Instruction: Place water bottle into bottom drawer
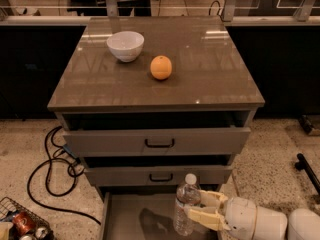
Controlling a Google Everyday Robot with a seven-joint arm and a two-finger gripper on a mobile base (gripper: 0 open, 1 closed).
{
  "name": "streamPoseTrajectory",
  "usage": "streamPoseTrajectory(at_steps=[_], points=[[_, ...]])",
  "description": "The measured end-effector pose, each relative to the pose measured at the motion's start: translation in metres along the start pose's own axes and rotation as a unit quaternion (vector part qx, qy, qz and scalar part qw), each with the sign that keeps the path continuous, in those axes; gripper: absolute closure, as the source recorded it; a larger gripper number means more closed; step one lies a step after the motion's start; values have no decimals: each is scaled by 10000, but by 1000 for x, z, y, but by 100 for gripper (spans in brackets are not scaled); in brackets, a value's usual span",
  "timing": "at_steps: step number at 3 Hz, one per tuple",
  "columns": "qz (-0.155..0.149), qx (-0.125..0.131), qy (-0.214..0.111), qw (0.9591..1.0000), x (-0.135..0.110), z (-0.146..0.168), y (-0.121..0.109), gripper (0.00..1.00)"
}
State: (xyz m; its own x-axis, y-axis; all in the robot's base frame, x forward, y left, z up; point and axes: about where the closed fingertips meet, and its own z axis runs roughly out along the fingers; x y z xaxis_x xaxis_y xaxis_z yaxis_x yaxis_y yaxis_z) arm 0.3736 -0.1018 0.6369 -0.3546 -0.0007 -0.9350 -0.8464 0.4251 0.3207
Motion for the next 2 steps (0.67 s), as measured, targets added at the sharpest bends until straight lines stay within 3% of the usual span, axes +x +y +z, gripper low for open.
streamPoseTrajectory(at_steps=[1, 2], points=[[31, 76, -47, 10000, 39, 19, -10, 100], [-43, 398, -197, 9990, 62, 36, -23, 100]])
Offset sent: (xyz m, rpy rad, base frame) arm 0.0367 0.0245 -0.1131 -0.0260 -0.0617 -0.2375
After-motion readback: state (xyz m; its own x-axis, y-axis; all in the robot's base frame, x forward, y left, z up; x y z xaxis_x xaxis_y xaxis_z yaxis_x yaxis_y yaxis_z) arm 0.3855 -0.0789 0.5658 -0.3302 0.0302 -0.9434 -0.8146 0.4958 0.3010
